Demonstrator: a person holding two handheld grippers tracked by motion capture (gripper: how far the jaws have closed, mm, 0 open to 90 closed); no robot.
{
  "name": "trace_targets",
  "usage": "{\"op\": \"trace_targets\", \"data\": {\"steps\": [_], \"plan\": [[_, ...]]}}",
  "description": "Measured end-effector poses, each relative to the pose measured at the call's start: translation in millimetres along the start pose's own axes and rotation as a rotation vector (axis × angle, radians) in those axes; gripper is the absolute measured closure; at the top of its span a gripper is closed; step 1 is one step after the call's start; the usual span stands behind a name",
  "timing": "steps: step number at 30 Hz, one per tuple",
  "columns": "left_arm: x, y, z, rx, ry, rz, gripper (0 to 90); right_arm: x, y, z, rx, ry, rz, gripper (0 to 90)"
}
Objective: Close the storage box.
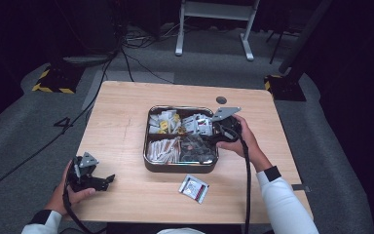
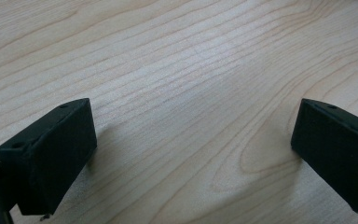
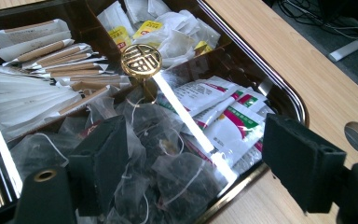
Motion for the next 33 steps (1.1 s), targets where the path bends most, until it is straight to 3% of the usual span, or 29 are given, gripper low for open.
{"op": "trace_targets", "data": {"steps": [18, 33], "plan": [[0.0, 0.0, 0.0, 0.000, 0.000, 0.000, 0.3, -4.6, 19.0, 22.0, -0.003, 0.016, -0.007, 23.7], [0.0, 0.1, 0.1, 0.002, 0.000, -0.001, 0.3, -9.2, 43.0, 42.9, 0.000, 0.031, -0.041, 23.3]]}}
Point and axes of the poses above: each handheld gripper's, and its own axes: z roughly backward along the jaws, y roughly out of its underside, x roughly to its left, the point moved 7 cm from there along -z, roughly forward along the jaws, and after that the axes turned 8 degrees about -x, right-handed, at the moved point
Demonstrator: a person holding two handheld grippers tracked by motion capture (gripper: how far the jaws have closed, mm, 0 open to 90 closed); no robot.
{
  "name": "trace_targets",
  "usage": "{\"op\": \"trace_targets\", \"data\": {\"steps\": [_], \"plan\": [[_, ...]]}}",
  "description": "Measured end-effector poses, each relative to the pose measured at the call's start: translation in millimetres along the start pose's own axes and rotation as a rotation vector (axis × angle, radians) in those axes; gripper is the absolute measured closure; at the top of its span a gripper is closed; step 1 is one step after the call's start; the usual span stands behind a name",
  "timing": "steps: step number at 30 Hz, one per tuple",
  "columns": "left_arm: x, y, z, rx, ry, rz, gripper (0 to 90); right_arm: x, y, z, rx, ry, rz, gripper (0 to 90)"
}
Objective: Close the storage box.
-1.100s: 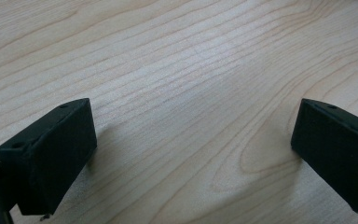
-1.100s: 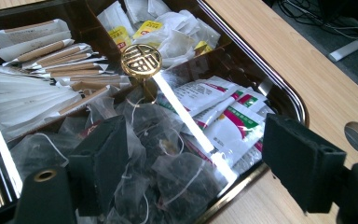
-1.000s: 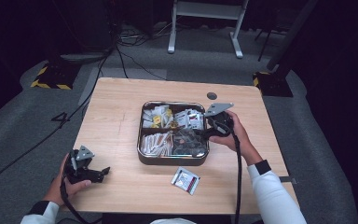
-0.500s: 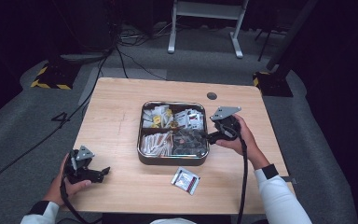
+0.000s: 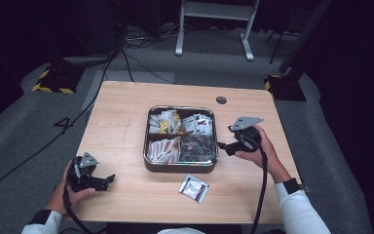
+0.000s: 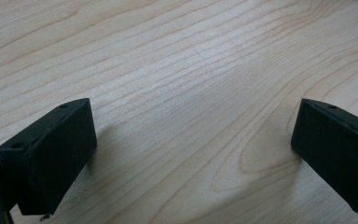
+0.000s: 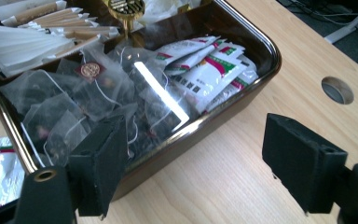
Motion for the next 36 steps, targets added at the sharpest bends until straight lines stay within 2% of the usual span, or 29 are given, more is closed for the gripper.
{"op": "trace_targets", "data": {"steps": [36], "plan": [[-0.2, -0.1, -0.1, -0.002, -0.001, 0.003, 0.3, -5.3, 56.7, 30.2, 0.052, 0.058, -0.002, 22.3]]}}
Point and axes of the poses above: each handheld gripper's, and its own axes: z roughly backward along the jaws, y roughly out of its underside, x roughly to its left, the point moved 7 cm from there along -z, roughly forward along the jaws, and after that the axes turned 8 degrees about -x, right-handed, at the moved point
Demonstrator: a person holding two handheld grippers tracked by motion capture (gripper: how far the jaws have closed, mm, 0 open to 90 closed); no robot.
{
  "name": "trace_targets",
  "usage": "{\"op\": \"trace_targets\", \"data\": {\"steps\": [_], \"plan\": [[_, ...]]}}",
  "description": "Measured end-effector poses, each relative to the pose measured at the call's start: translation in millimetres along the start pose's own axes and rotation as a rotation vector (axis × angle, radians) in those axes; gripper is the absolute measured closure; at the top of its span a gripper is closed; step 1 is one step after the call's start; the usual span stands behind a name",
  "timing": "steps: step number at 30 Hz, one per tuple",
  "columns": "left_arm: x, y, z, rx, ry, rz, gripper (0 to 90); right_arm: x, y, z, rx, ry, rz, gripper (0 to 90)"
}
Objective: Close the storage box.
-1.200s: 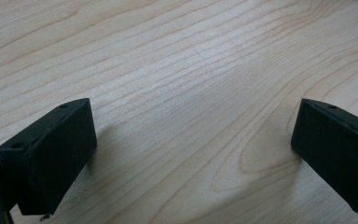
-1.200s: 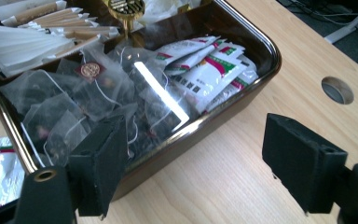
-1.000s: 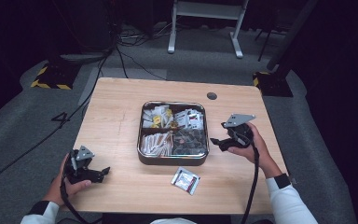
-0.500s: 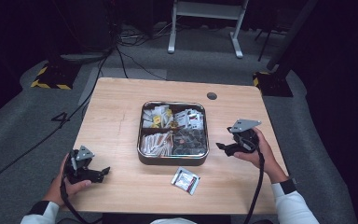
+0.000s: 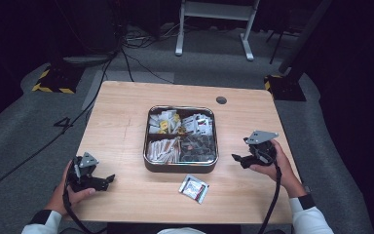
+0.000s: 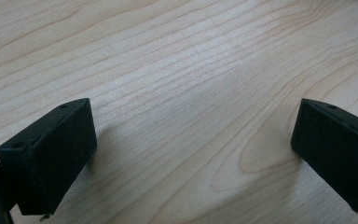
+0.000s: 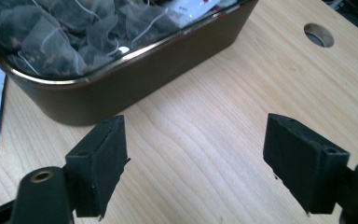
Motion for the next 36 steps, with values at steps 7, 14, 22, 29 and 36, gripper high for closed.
{"op": "trace_targets", "data": {"steps": [7, 14, 22, 29, 36], "plan": [[0.2, 0.0, 0.0, 0.002, 0.001, -0.002, 0.2, -1.6, 16.2, 0.8, 0.018, 0.012, -0.006, 22.1], [0.1, 0.0, 0.0, 0.002, 0.001, -0.002, 0.2, -1.7, 32.9, 2.0, 0.039, 0.022, -0.018, 21.9], [0.1, -0.1, -0.2, 0.001, -0.003, 0.001, 0.1, -5.0, 54.0, 10.8, 0.035, 0.036, -0.055, 21.8], [0.0, -0.1, -0.2, 0.002, -0.005, 0.001, 0.2, -7.6, 73.3, 17.9, 0.038, 0.046, -0.088, 21.8], [-0.1, -0.2, -0.2, 0.001, -0.007, 0.004, 0.2, -7.1, 89.7, 25.1, 0.047, 0.069, -0.094, 21.4]]}}
Point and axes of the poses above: each handheld gripper's, and its own axes: z roughly backward along the jaws, y roughly out of its underside, x roughly to its left, the point moved 7 cm from there along -z, roughly forward along the jaws, and after that the axes turned 8 degrees about -x, right-handed, at the moved point
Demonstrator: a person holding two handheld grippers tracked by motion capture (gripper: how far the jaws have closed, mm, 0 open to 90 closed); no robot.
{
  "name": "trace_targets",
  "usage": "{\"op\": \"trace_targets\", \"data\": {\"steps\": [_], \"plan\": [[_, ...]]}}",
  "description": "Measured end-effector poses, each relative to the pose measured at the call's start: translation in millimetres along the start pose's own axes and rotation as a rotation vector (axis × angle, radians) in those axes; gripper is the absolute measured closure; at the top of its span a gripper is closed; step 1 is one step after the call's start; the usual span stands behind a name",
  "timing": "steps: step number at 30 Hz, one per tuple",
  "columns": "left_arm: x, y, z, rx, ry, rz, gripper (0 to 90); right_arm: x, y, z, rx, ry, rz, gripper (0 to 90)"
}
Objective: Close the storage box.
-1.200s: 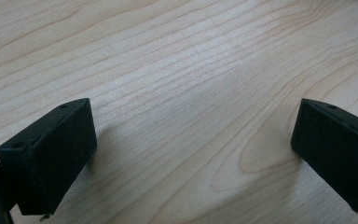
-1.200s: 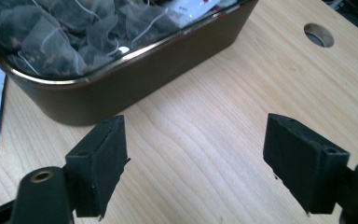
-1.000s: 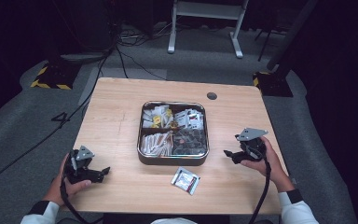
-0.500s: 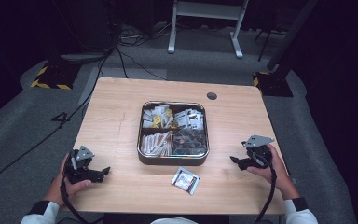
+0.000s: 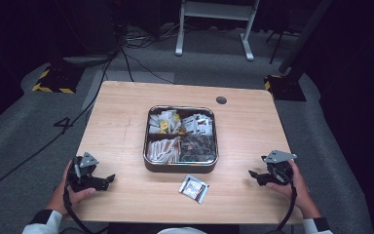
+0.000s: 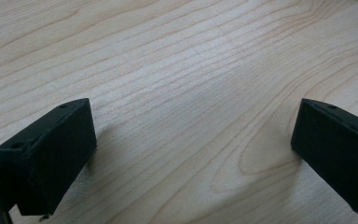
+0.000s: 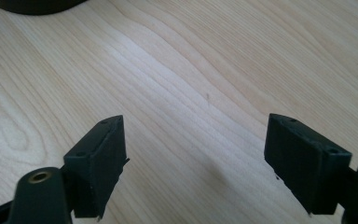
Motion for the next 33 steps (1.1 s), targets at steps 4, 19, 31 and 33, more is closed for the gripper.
{"op": "trace_targets", "data": {"steps": [4, 19, 31, 33], "plan": [[0.0, 0.0, 0.1, 0.002, -0.001, -0.001, 0.2, -2.5, 8.6, 2.6, -0.013, 0.016, -0.030, 21.4], [0.0, 0.0, 0.2, 0.002, -0.002, 0.000, 0.2, -7.7, 36.2, 15.6, -0.066, 0.018, -0.151, 21.0], [0.0, 0.1, 0.3, 0.002, -0.002, 0.000, 0.1, -7.1, 50.7, 19.1, -0.080, 0.031, -0.223, 20.4], [0.0, 0.1, 0.3, 0.003, -0.002, 0.001, 0.2, -6.9, 50.8, 19.2, -0.079, 0.033, -0.223, 20.3]]}}
Point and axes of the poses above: each handheld gripper's, and its own axes: z roughly backward along the jaws, y roughly out of its underside, x roughly to its left, the point moved 7 cm from there along -z, roughly forward along the jaws, and after that the axes turned 8 degrees about -x, right-handed, at the moved point
